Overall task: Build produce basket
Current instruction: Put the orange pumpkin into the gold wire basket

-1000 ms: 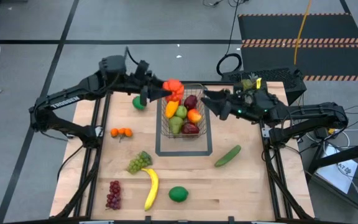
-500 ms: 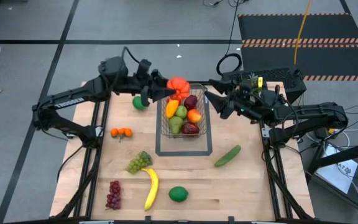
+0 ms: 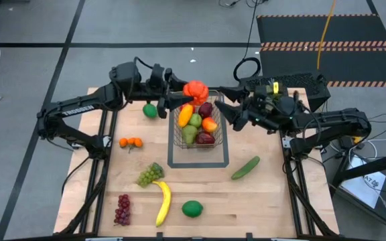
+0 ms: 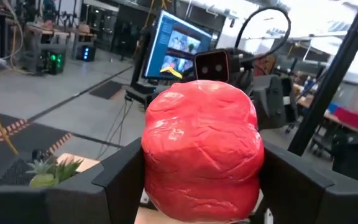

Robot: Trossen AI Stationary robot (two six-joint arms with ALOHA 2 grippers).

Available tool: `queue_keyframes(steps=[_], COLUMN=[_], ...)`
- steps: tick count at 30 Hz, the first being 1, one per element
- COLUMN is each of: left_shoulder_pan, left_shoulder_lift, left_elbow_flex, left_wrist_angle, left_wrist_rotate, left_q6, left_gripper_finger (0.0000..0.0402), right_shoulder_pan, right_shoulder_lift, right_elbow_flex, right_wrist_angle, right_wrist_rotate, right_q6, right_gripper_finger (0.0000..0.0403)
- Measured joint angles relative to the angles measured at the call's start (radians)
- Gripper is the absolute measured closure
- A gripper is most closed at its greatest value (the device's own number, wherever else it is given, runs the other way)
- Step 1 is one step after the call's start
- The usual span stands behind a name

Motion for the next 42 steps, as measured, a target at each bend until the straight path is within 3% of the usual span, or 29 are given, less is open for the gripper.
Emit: queue_keyframes(steps=[7,12,27,42], left_shoulder_pan=[-0.011,-0.015,-0.034,-0.032], left_shoulder_lift=[0.012,0.019,0.044,0.044], left_elbow_flex=[0.0,0.0,0.0,0.0], left_wrist_angle=[0.015,0.017,0.048,0.047], left_wrist_rotate=[0.001,0.001,0.0,-0.002], left_q6=[0.044,0.044,0.026,0.026], left_gripper_finger=[0.0131,0.0131,0.0131,0.0131], right_shoulder_pan=[-0.028,-0.055,-0.092,-0.092], right_shoulder_lift=[0.07,0.102,0.115,0.114], right_elbow_flex=[0.007,0.007,0.007,0.007], right_wrist_angle=[0.029,0.093,0.104,0.09], right_wrist_rotate=[-0.002,-0.08,-0.143,-0.179], right_q6=[0.041,0.06,0.063,0.061], right_gripper_finger=[0.0011,0.0011,0.0014,0.0122])
